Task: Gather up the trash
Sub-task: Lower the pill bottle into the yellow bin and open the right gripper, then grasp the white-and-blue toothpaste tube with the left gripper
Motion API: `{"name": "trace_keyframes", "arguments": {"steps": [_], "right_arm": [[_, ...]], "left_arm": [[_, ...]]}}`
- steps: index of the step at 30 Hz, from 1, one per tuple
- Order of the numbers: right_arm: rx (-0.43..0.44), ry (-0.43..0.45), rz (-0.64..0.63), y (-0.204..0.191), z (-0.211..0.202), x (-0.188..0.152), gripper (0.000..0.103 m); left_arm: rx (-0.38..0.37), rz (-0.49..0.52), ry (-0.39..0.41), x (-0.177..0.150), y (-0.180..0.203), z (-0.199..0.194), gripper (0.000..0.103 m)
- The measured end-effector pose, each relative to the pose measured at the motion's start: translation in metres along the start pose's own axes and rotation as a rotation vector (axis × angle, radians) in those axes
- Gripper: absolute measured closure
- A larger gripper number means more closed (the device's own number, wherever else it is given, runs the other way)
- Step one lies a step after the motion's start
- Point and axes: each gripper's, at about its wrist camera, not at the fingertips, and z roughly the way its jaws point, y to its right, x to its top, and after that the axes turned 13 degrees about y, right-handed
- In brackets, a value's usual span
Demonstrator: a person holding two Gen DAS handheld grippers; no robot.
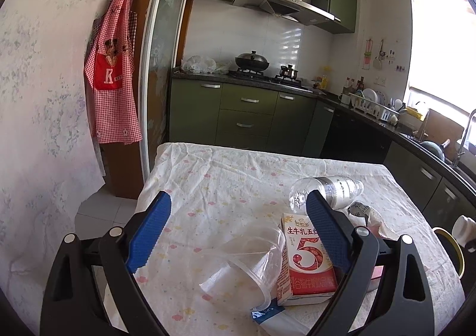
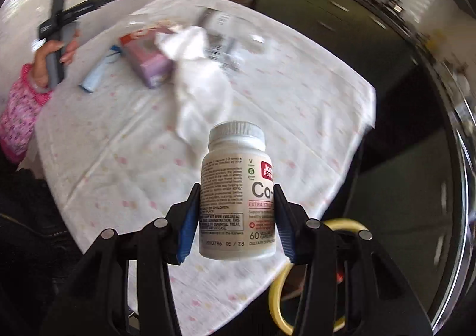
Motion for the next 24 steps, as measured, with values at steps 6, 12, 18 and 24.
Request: {"name": "trace_keyframes", "arguments": {"steps": [6, 12, 18, 24], "right_arm": [[-0.239, -0.107, 0.323, 0.093, -0.001, -0.085, 0.058], [-0.331, -0.182, 0.526, 0.137, 0.023, -0.138, 0.057], [-0.387, -0.116, 0.643, 0.144, 0.012, -0.144, 0.052], [-0.355, 0.010, 0.718, 0.095, -0.015, -0.137, 0.049]], "left_arm": [[0.003, -0.004, -0.012, -0.002, -0.001, 0.003, 0.012], [-0.001, 0.012, -0.028, -0.004, 0.002, 0.007, 0.012], [-0.014, 0.016, -0.031, -0.005, 0.003, 0.008, 0.012], [-0.053, 0.024, -0.033, -0.004, 0.010, 0.007, 0.012]]}}
